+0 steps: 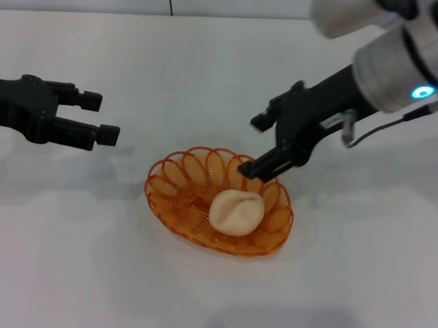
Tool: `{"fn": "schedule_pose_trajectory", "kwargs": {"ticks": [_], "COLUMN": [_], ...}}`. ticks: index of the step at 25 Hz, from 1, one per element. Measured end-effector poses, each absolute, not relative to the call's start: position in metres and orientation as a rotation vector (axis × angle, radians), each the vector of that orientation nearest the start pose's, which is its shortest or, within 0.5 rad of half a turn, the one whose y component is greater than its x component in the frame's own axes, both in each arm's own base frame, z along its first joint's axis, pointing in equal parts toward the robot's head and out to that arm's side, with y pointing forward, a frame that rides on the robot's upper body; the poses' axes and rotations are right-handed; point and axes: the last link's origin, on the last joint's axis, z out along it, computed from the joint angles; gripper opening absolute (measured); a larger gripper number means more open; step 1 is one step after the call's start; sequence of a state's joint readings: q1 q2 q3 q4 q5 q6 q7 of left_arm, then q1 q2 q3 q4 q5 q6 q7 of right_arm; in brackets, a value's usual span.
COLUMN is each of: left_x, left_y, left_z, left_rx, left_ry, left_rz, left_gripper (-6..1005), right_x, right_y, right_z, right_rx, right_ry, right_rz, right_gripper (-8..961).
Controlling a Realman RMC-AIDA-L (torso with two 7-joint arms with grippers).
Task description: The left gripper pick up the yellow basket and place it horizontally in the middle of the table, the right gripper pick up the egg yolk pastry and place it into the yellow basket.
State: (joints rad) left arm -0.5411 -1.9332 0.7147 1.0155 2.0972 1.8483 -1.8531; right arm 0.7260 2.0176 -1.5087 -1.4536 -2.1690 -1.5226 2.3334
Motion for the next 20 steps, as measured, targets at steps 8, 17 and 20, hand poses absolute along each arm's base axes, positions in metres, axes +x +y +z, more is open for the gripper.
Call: {"fn": "schedule_pose_trajectory", "kwargs": {"ticks": [8, 17, 20], "left_x": [-0.248, -0.263, -0.267], "left_y": [0.332, 0.322, 0.319], "left_z": [0.105, 0.11, 0.113], "left_rx": [-2.81, -2.779, -2.766], "left_ry": [-0.798, -0.792, -0.801], "left_rz": [-0.442, -0.449, -0.457], "left_gripper": [890, 890, 890], "right_x": [0.124, 0.182, 0.196], "right_y": [0.351, 0.326, 0.318], "right_z": [0.033, 0.059, 0.063], "right_rx": [-2.876, -2.871, -2.878], "right_ry": [0.403, 0.451, 0.459], "right_rz": [0.091, 0.225, 0.237], "right_gripper": [857, 853, 851]}}
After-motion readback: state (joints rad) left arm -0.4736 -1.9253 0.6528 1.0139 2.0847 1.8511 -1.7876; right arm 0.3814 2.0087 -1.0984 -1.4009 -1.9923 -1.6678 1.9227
